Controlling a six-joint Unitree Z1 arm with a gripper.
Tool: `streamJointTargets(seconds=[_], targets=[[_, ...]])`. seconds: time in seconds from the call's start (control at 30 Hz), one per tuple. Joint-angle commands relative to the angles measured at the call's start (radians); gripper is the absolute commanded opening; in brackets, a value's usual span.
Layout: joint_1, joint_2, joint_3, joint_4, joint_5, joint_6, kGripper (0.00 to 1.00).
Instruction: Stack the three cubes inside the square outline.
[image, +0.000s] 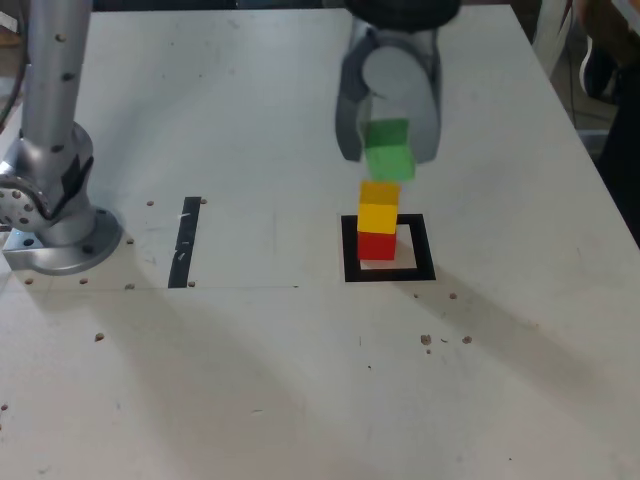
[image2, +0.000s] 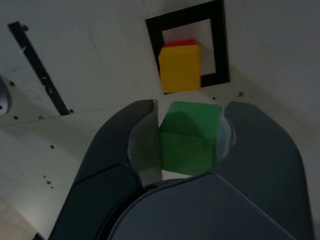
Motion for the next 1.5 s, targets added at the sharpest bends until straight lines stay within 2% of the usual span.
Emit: streamJointTargets(seconds=[0.0, 0.5, 0.9, 1.27, 1.37, 1.47], targets=[[-0.001, 0.019, -0.006, 0.013, 0.001, 0.005, 0.17], [0.046, 0.064, 0.029, 0.011, 0.042, 0.021, 0.17], [0.055, 0.078, 0.049, 0.012, 0.044, 0.031, 0.18], [0.055, 0.083, 0.051, 0.012, 0.048, 0.036, 0.27], [0.055, 0.088, 0.047, 0.011, 0.046, 0.037, 0.35], [0.055, 0.092, 0.046, 0.01, 0.044, 0.038, 0.49]])
